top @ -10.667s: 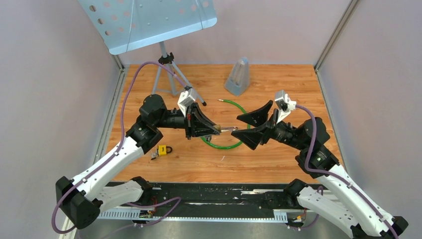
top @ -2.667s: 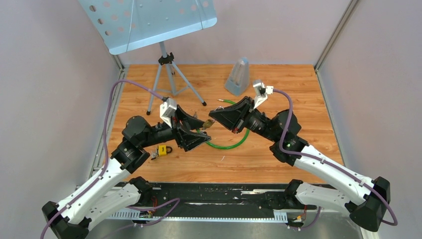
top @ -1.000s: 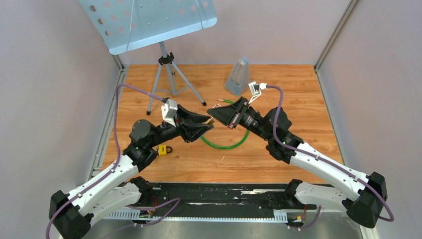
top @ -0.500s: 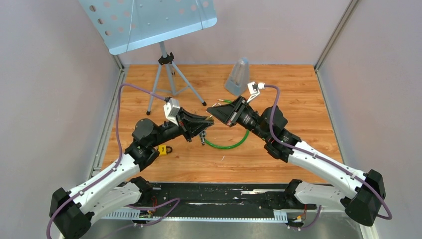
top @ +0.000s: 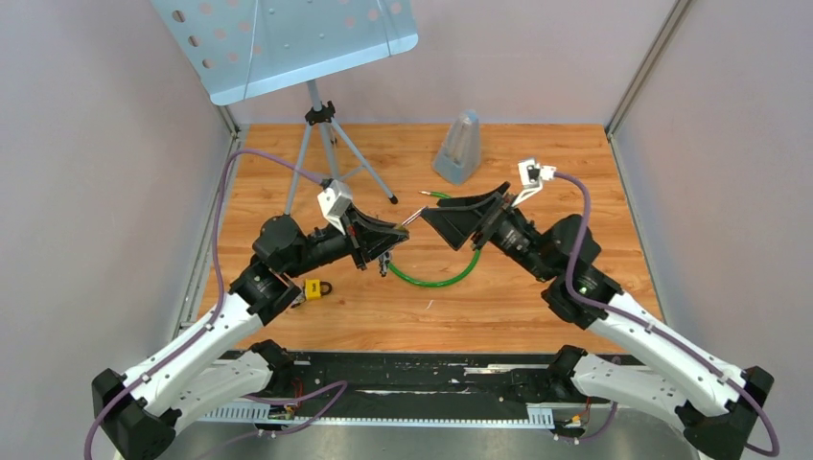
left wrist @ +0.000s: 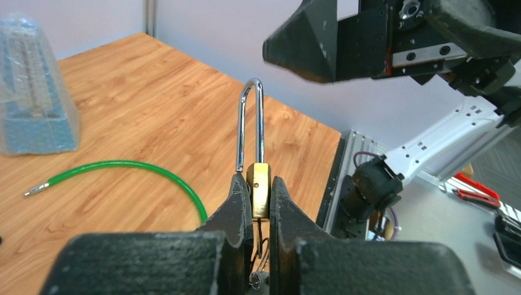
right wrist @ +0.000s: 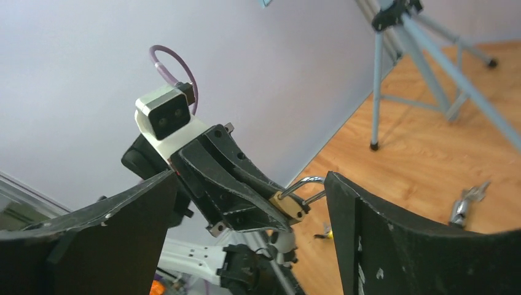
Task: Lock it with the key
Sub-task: Lock the lock.
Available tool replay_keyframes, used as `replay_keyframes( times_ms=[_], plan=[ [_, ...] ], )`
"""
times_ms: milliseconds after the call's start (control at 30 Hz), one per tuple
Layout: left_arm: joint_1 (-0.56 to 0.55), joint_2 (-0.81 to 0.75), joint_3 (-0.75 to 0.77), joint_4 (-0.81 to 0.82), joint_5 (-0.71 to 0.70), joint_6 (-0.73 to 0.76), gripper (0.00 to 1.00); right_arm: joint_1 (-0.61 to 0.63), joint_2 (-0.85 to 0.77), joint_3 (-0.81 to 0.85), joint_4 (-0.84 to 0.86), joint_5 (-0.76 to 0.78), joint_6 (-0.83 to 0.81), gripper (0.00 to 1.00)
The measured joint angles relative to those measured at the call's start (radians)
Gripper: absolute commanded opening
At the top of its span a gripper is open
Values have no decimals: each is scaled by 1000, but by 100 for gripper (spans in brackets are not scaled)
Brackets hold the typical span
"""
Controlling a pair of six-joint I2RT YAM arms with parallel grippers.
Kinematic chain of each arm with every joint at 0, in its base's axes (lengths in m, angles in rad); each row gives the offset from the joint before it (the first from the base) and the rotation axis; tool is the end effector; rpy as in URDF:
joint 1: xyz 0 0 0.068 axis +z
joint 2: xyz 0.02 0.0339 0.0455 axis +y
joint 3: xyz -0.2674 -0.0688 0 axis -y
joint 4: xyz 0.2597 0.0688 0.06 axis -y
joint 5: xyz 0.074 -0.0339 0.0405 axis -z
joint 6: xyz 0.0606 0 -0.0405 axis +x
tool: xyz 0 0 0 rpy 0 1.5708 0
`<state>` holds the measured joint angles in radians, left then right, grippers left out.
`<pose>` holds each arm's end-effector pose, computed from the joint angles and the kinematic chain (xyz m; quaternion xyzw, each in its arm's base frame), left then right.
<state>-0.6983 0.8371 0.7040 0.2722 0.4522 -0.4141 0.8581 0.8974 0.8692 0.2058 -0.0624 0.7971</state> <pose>0.1619 -0.1705 0.3549 0.2580 0.6092 -0.5132 0.5468 0.1586 0.1893 0.3989 -0.0435 0.6403 0.5780 0.5040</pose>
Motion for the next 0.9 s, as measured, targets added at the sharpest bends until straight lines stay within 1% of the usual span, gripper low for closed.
replay_keyframes(
  times_ms=[100, 167, 233, 333, 367, 567, 733, 800, 867, 900],
  plan=[
    [0, 0, 68, -97, 48, 14, 0, -20, -68, 3, -34, -37, -157, 78],
    [0, 2, 116, -163, 93, 31, 0, -27, -93, 12, -74, -70, -262, 69],
    [0, 4, 163, -230, 147, 53, 0, -29, -102, 37, -134, -113, -354, 63],
    [0, 4, 197, -294, 216, 77, 0, -29, -101, 69, -207, -184, -458, 49],
    [0, 4, 201, -311, 239, 84, 0, -29, -103, 74, -227, -209, -487, 46],
    [0, 25, 213, -381, 369, 113, 0, -29, -108, 85, -318, -347, -602, 36],
    [0, 53, 237, -411, 445, 127, 0, -29, -90, 104, -377, -468, -660, 34],
    [0, 55, 238, -411, 460, 130, 0, -29, -78, 111, -393, -499, -669, 27],
    [0, 55, 238, -412, 472, 133, 0, -29, -67, 114, -401, -523, -676, 13],
    [0, 55, 238, -412, 476, 133, 0, -29, -63, 114, -406, -532, -680, 3]
  ],
)
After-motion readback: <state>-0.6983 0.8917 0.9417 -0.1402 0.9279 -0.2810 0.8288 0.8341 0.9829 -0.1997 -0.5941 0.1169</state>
